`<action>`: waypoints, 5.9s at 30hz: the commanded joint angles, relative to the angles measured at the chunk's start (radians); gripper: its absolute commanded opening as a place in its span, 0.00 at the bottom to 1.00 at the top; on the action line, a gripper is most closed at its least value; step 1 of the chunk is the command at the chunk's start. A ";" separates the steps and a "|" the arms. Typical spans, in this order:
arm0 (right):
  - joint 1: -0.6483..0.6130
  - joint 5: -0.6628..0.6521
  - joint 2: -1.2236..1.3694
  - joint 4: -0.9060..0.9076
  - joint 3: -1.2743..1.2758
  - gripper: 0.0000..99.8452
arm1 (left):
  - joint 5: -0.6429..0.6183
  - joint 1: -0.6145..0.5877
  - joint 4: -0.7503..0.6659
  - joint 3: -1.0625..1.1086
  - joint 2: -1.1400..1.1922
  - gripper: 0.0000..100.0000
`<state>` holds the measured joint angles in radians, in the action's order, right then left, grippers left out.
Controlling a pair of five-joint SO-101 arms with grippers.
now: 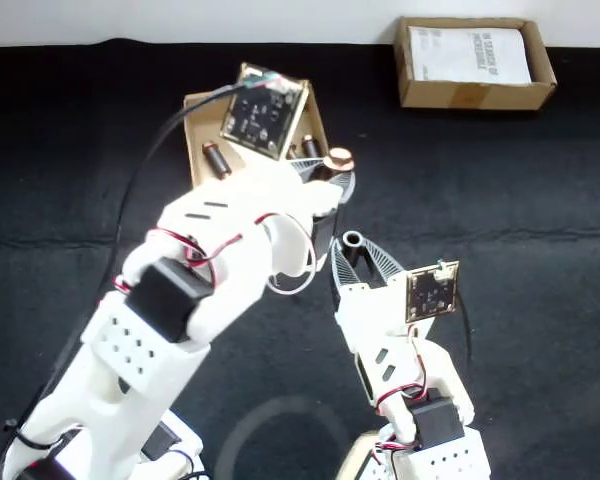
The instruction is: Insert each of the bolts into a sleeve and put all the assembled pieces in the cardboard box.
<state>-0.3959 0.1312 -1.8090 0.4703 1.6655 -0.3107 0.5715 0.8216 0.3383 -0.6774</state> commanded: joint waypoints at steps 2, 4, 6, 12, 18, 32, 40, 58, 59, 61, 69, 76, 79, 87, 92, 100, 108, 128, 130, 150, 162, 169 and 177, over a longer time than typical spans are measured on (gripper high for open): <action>0.001 0.005 -0.004 -0.022 0.124 0.01 | 0.003 0.004 -0.262 0.180 -0.071 0.01; 0.001 0.005 -0.004 -0.022 0.122 0.01 | 0.002 0.004 -0.356 0.252 -0.094 0.01; 0.001 0.005 -0.004 -0.022 0.119 0.01 | 0.002 0.004 -0.448 0.315 -0.110 0.01; 0.001 0.006 -0.004 -0.022 0.120 0.01 | 0.005 0.004 -0.611 0.429 -0.114 0.01; 0.001 0.006 -0.004 -0.022 0.119 0.01 | 0.005 0.016 -0.631 0.475 -0.114 0.01; 0.001 0.008 -0.004 -0.024 0.116 0.01 | 0.000 0.051 -0.631 0.487 -0.111 0.01; 0.001 0.008 -0.004 -0.024 0.116 0.01 | 0.000 0.047 -0.635 0.487 -0.047 0.01; 0.004 0.008 -0.004 -0.024 0.116 0.01 | 0.008 0.030 -0.686 0.654 -0.004 0.01; 0.016 0.008 -0.004 -0.024 0.116 0.01 | 0.008 0.030 -0.686 0.684 -0.004 0.01; 0.038 0.008 -0.004 -0.024 0.116 0.01 | 0.008 0.031 -0.686 0.739 -0.004 0.01; 0.048 0.003 -0.004 -0.024 0.114 0.01 | 0.005 0.033 -0.684 0.777 -0.007 0.03; 0.050 0.003 -0.004 -0.051 0.114 0.01 | 0.000 0.050 -0.362 0.727 -0.159 0.22; 0.050 0.003 -0.002 -0.070 0.114 0.01 | 0.003 0.059 -0.236 0.710 -0.216 0.22; 0.050 0.003 0.005 -0.087 0.117 0.01 | 0.005 0.053 -0.104 0.714 -0.374 0.22; 0.047 0.006 0.005 -0.085 0.119 0.01 | 0.005 0.051 -0.044 0.716 -0.470 0.22; -0.007 0.009 0.007 -0.079 0.119 0.01 | 0.008 0.027 0.044 0.714 -0.636 0.02; -0.117 0.009 0.007 -0.079 0.116 0.01 | 0.104 -0.131 0.084 0.717 -0.842 0.01; -0.237 -0.110 0.039 0.127 -0.177 0.01 | 0.107 -0.552 0.446 0.874 -1.136 0.01; -0.237 -0.115 0.124 0.127 -0.243 0.01 | 0.150 -0.581 0.470 0.917 -1.136 0.01; -0.183 -0.110 1.334 0.136 -1.256 0.01 | 0.209 -0.825 0.181 1.351 -1.136 0.01; -0.171 -0.110 2.002 0.466 -2.071 0.01 | 0.209 -0.881 0.161 1.357 -1.132 0.01; -0.143 -0.118 2.371 0.567 -2.539 0.01 | 0.209 -0.886 0.161 1.357 -1.132 0.01; -0.127 -0.322 2.681 0.682 -2.845 0.01 | 0.210 -0.888 0.157 1.357 -1.132 0.01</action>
<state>-0.5355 -0.1327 0.8408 1.1285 -1.0518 -0.1066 -0.3015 0.9935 1.6763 -1.8052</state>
